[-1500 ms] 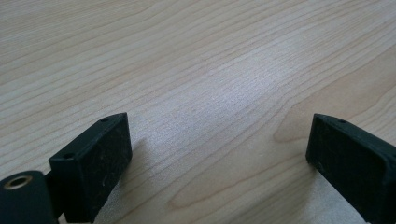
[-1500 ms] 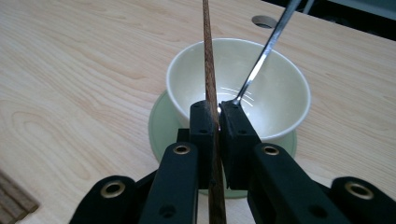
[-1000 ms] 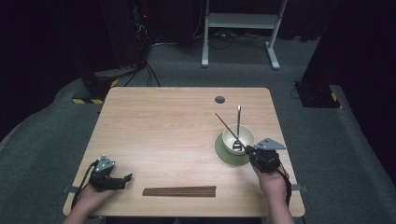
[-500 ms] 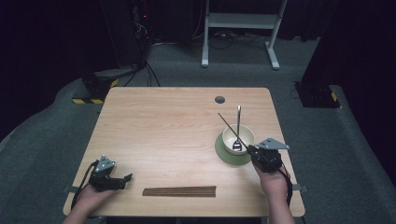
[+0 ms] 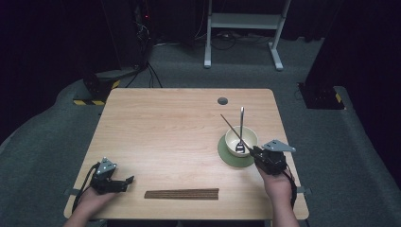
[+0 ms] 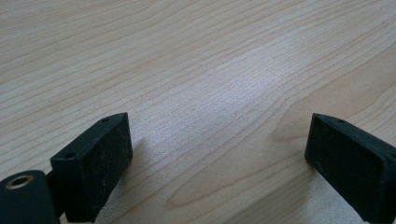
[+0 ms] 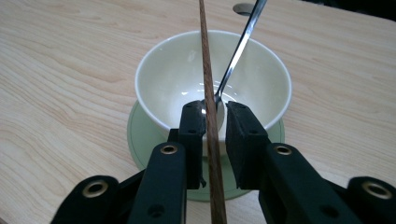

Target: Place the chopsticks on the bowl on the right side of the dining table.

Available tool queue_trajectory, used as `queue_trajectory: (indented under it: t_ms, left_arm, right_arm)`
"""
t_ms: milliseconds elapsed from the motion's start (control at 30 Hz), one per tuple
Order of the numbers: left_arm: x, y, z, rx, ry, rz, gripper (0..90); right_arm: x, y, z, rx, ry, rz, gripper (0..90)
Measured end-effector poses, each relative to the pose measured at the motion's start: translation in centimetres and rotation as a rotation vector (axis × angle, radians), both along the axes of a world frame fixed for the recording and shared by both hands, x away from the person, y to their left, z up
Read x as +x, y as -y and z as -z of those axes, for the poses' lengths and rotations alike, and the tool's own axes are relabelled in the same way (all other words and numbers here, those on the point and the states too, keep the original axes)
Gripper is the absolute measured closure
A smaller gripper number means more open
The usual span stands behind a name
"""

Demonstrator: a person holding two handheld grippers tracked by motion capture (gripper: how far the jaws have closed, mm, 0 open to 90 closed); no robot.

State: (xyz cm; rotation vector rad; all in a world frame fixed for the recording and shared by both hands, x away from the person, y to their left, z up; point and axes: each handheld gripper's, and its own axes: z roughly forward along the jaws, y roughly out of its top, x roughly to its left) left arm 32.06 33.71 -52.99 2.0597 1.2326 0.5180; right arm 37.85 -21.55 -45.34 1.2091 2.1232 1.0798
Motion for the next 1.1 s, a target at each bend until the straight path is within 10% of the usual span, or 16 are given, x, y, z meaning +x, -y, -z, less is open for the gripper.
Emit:
queue_trajectory:
  t_ms: [467, 1100]
  left_arm:
    - [0.0, 0.0, 0.0, 0.001, 0.000, 0.002, 7.2]
    - [0.1, -0.1, 0.0, 0.002, -0.001, 0.009, 6.8]
  right_arm:
    - [-1.6, -2.4, -1.1, 0.019, 0.038, -0.055, 60.8]
    - [-5.0, -10.7, 1.2, -0.016, -0.012, -0.303, 55.2]
